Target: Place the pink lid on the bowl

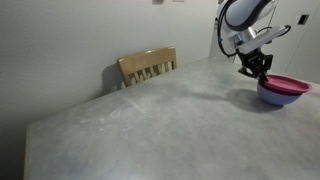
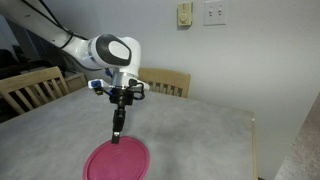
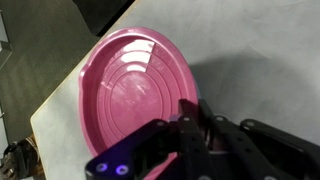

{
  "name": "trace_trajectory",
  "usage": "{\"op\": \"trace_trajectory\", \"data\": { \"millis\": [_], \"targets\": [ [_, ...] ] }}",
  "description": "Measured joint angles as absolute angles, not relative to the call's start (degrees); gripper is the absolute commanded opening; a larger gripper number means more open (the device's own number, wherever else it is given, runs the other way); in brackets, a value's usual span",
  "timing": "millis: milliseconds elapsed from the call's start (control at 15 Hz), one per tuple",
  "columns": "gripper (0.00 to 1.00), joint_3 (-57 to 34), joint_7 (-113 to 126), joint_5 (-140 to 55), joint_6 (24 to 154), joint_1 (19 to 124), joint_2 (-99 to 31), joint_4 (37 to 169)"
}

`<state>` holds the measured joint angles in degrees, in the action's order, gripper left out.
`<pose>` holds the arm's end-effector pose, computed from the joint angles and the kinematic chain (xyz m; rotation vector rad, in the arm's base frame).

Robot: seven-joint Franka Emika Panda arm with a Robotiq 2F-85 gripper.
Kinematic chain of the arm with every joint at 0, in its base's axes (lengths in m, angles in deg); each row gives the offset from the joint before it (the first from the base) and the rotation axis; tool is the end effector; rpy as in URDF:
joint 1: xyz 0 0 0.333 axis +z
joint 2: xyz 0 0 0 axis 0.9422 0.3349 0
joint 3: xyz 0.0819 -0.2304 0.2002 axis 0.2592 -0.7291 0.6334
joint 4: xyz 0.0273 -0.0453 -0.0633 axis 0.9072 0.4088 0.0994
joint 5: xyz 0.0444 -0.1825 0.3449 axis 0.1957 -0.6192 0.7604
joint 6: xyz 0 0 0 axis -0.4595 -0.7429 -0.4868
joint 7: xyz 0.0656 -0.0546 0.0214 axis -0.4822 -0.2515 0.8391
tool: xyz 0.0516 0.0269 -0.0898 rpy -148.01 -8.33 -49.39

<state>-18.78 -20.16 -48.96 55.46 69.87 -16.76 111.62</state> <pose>0.5744 -0.1309 0.2052 2.5375 -0.8901 -0.7442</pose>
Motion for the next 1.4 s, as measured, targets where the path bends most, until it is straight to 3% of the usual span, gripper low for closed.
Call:
{"op": "trace_trajectory", "data": {
  "millis": [533,1400],
  "targets": [
    [0.98,-18.8,-20.3,-49.0,55.7,70.1,-17.4,110.5],
    [1.0,-17.3,-18.5,-43.6,52.9,70.6,-34.6,113.7]
  ]
}}
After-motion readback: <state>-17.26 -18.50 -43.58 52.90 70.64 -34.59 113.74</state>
